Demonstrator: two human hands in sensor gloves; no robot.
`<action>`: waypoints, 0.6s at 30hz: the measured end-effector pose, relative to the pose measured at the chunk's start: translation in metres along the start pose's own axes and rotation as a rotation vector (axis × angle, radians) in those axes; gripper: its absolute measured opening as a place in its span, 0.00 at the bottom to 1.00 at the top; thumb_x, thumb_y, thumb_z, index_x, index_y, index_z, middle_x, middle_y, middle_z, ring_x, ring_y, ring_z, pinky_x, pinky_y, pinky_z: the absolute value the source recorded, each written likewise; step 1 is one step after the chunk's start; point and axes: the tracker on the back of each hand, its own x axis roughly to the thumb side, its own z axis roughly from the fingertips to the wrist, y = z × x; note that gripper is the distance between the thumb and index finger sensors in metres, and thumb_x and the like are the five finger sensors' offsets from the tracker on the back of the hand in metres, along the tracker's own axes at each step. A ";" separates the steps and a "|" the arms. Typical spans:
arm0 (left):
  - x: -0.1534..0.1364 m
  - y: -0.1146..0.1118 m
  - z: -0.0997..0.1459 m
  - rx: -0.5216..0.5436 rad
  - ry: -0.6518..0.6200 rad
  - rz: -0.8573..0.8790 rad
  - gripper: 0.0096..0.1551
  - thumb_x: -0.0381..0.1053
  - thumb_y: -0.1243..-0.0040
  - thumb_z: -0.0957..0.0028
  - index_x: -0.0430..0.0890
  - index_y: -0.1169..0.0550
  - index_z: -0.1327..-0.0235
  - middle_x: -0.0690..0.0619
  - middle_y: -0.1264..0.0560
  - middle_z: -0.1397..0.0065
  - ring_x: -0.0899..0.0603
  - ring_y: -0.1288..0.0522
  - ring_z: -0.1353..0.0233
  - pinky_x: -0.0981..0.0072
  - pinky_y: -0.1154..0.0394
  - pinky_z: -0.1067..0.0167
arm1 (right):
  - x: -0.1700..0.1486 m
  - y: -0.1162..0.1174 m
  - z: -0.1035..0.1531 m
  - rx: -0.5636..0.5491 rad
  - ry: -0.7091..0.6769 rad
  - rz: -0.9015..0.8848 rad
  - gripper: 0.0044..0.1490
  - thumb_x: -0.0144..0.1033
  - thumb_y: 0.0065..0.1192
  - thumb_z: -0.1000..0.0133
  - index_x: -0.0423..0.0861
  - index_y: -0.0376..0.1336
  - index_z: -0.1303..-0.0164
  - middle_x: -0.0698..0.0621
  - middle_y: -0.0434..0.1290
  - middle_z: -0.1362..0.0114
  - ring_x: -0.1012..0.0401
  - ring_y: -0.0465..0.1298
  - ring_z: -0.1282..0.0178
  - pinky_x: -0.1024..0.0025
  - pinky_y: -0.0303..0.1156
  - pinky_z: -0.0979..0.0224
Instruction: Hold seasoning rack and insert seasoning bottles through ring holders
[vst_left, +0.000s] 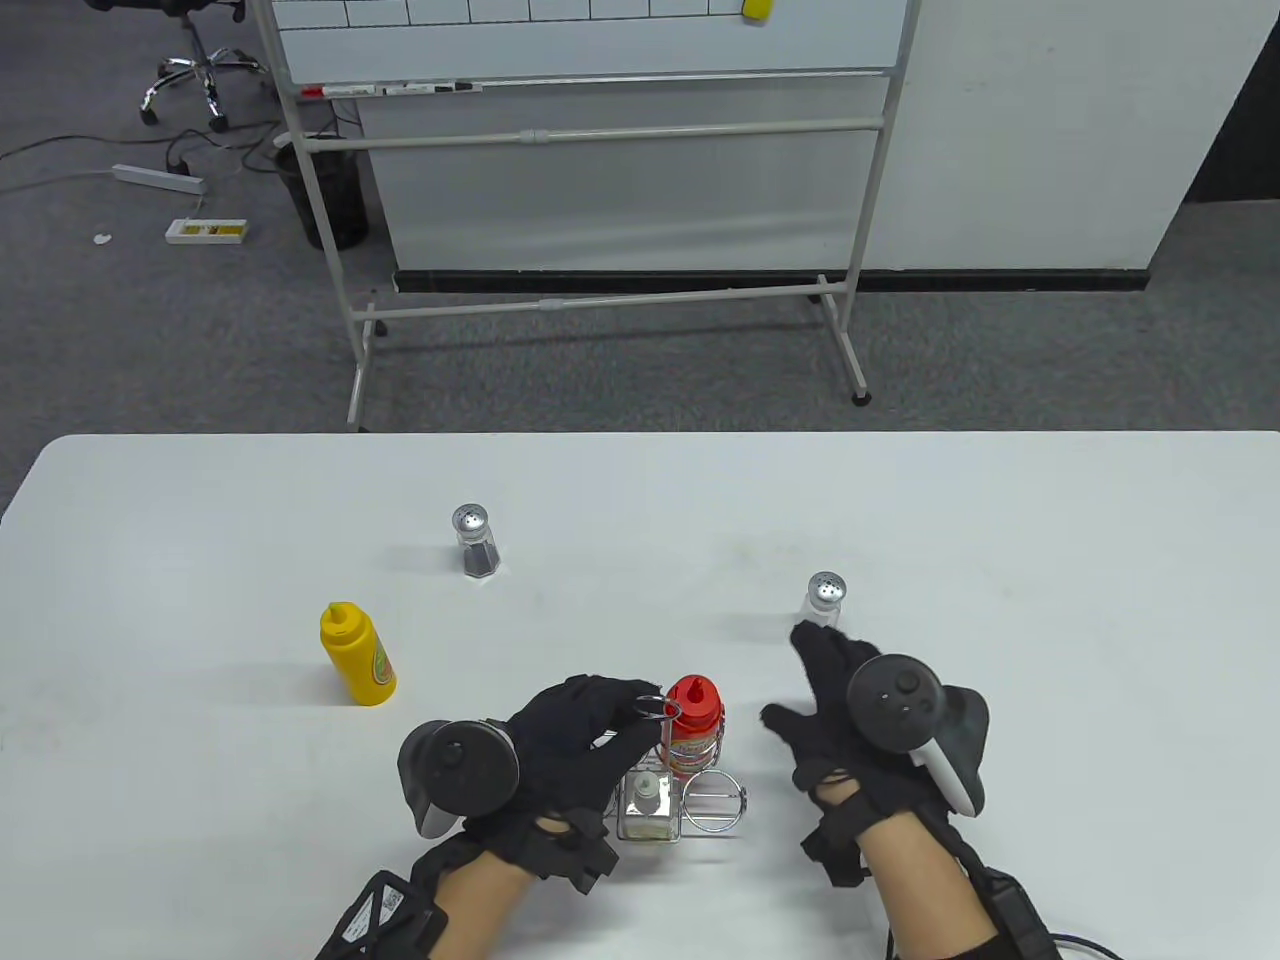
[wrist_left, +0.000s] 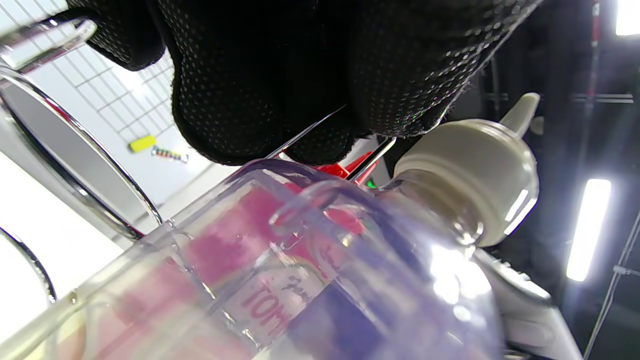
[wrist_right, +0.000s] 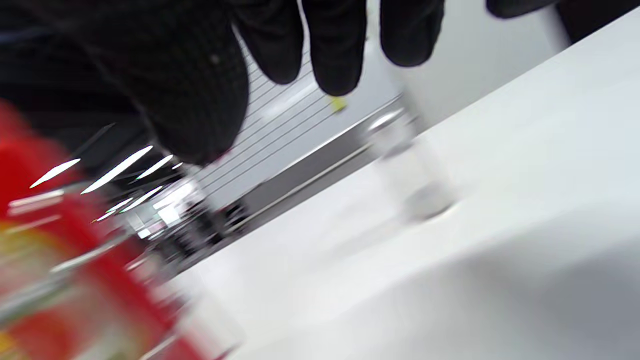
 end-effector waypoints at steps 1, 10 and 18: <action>0.000 0.001 0.000 0.004 -0.001 0.000 0.23 0.55 0.28 0.48 0.48 0.17 0.42 0.49 0.13 0.45 0.40 0.13 0.48 0.34 0.31 0.37 | -0.005 0.001 -0.009 0.000 0.032 0.037 0.54 0.45 0.74 0.50 0.50 0.50 0.14 0.38 0.52 0.13 0.34 0.52 0.15 0.25 0.48 0.26; -0.003 0.010 0.001 0.017 0.004 -0.006 0.23 0.55 0.28 0.48 0.48 0.17 0.42 0.49 0.13 0.45 0.40 0.13 0.49 0.34 0.30 0.37 | -0.016 0.030 -0.087 0.080 0.157 0.217 0.50 0.45 0.69 0.47 0.67 0.45 0.18 0.42 0.44 0.12 0.36 0.51 0.15 0.27 0.47 0.25; -0.006 0.018 0.001 0.048 0.022 -0.003 0.23 0.55 0.28 0.48 0.48 0.17 0.42 0.49 0.13 0.45 0.40 0.13 0.48 0.34 0.31 0.37 | -0.008 0.040 -0.098 -0.092 0.097 0.303 0.43 0.40 0.74 0.52 0.57 0.61 0.24 0.42 0.69 0.25 0.44 0.75 0.35 0.37 0.62 0.31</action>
